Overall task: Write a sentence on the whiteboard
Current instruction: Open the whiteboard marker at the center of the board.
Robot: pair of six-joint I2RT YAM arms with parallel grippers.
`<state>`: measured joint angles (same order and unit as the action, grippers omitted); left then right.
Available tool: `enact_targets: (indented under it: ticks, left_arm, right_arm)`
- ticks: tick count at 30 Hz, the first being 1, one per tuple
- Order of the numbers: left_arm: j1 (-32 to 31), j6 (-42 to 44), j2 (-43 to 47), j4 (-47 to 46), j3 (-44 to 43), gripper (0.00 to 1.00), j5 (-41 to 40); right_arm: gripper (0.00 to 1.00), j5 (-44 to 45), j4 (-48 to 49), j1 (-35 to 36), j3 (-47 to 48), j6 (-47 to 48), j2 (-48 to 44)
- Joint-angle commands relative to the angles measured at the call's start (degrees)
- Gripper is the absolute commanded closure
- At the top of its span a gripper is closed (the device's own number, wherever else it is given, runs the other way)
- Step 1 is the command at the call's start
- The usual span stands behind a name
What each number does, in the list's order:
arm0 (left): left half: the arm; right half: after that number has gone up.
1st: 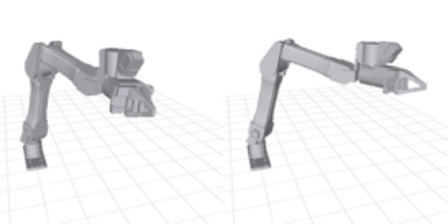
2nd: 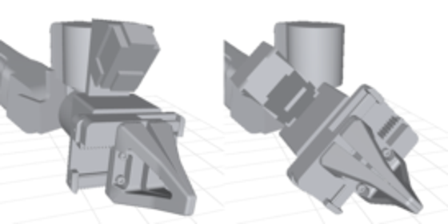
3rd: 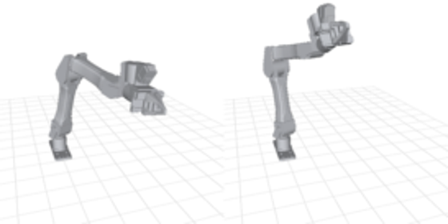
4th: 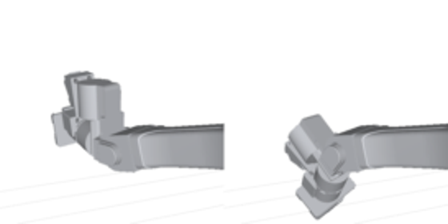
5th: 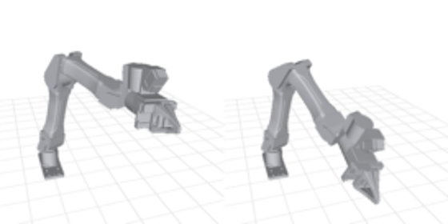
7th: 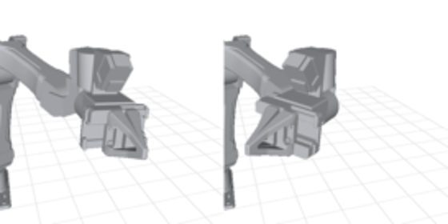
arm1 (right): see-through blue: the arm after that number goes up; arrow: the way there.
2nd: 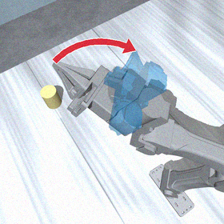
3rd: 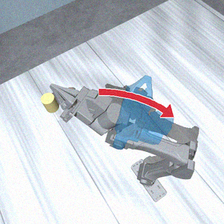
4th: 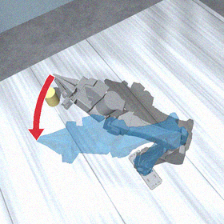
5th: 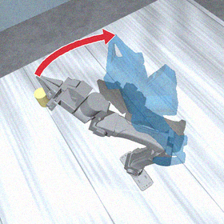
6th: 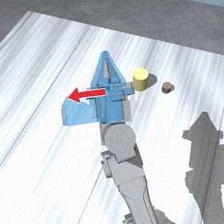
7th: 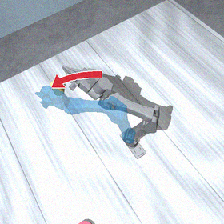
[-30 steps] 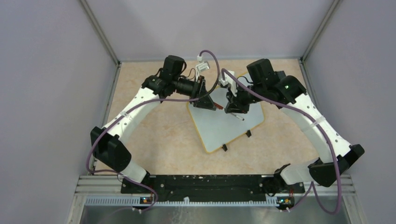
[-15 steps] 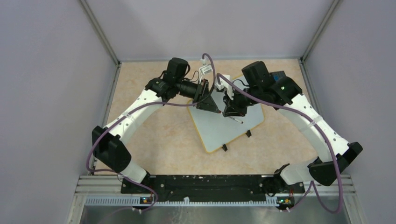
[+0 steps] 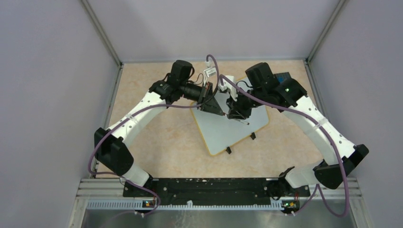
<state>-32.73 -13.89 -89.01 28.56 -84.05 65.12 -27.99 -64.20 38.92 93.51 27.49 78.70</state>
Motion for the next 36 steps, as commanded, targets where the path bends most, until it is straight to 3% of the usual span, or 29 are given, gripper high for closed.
enact_targets:
  ticks: [1,4,6,11,13,19,21,26,28,31,36]
  left_arm:
    - [-0.13,0.76,2.09,-2.86,-0.36,1.00,1.29]
    - [1.44,-0.34,3.05,-4.73,-0.42,1.00,1.35]
    - [2.58,-1.37,3.86,-6.27,-0.13,1.00,1.45]
    - [7.76,-9.43,6.03,-17.85,3.46,1.00,4.67]
    - [10.29,-13.67,7.31,-24.20,5.64,1.00,5.23]
    - [17.36,-28.60,9.42,-44.95,12.42,1.00,7.99]
    - [18.93,-34.55,9.89,-53.19,14.90,1.00,8.71]
    - [20.02,-53.39,8.60,-81.52,20.96,1.00,11.15]
    - [20.07,-62.19,7.32,-92.44,22.28,1.00,10.81]
    - [20.05,-66.42,6.12,-99.81,22.50,1.00,10.35]
    - [19.99,-69.44,6.26,-103.85,23.26,1.00,9.30]
  right_arm:
    - [0.64,3.36,8.05,1.01,0.34,-3.99,-2.89]
    - [0.40,5.99,13.51,-0.26,-0.88,-9.26,-5.35]
    - [0.33,4.93,16.25,-2.05,-1.41,-12.18,-6.57]
    - [0.35,-2.16,26.88,-10.58,-6.39,-20.88,-11.22]
    - [0.43,-2.35,27.38,-11.05,-7.53,-19.50,-11.28]
    - [0.26,-2.33,29.48,-12.01,-9.57,-22.99,-12.03]
    - [0.26,-5.44,30.65,-13.72,-9.52,-25.67,-12.18]
    - [0.14,-12.48,31.38,-14.84,-7.29,-29.46,-10.90]
    - [0.13,-19.40,33.06,-16.75,-7.23,-31.89,-9.44]
    - [0.13,-30.47,39.26,-19.83,-8.56,-39.31,-7.31]
    - [0.12,-33.94,50.10,-20.36,-12.17,-50.31,-6.13]
